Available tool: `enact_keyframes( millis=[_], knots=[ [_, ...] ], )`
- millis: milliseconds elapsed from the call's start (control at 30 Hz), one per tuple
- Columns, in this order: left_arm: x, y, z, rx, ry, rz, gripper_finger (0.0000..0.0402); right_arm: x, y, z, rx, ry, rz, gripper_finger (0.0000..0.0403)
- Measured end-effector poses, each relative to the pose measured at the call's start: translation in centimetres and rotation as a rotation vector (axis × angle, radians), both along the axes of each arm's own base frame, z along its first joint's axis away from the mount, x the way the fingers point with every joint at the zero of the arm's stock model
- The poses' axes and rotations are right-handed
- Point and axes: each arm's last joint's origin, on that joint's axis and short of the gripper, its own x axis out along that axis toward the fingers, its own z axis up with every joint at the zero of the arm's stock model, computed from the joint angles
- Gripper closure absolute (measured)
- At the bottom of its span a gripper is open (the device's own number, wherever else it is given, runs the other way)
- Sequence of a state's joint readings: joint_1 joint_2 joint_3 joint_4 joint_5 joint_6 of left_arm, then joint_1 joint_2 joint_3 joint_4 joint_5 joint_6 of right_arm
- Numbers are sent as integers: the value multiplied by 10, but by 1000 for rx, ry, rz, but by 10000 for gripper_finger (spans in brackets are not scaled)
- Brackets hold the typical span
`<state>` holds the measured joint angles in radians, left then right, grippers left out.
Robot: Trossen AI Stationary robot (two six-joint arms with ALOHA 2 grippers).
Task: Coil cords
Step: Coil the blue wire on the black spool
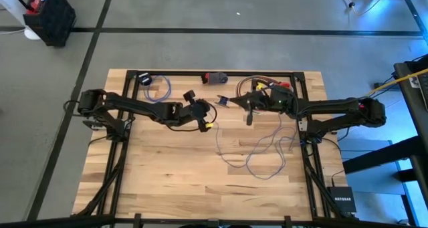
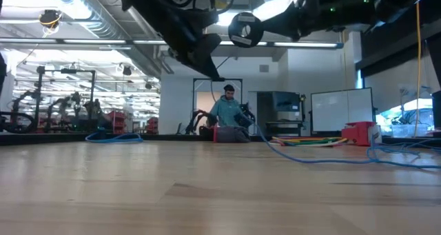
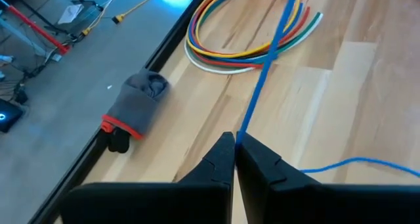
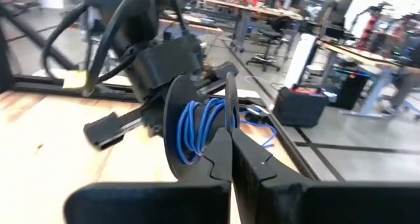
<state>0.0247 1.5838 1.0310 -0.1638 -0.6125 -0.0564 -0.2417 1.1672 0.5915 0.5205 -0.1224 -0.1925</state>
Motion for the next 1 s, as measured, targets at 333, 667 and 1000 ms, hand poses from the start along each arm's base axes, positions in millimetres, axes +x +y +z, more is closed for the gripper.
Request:
enact_keyframes(
  millis=[333,667,1000],
  knots=[
    [-25,-3,46,-108,-188,-42,398,-1,1,-7,-93,96,28,402],
    [-16,-6,52,-292,-353,-134,395,17,-8,-34,-151,202,-91,402],
    [8,-4,43,-305,-485,-148,394,39,-13,-44,-100,250,-96,402]
  ],
)
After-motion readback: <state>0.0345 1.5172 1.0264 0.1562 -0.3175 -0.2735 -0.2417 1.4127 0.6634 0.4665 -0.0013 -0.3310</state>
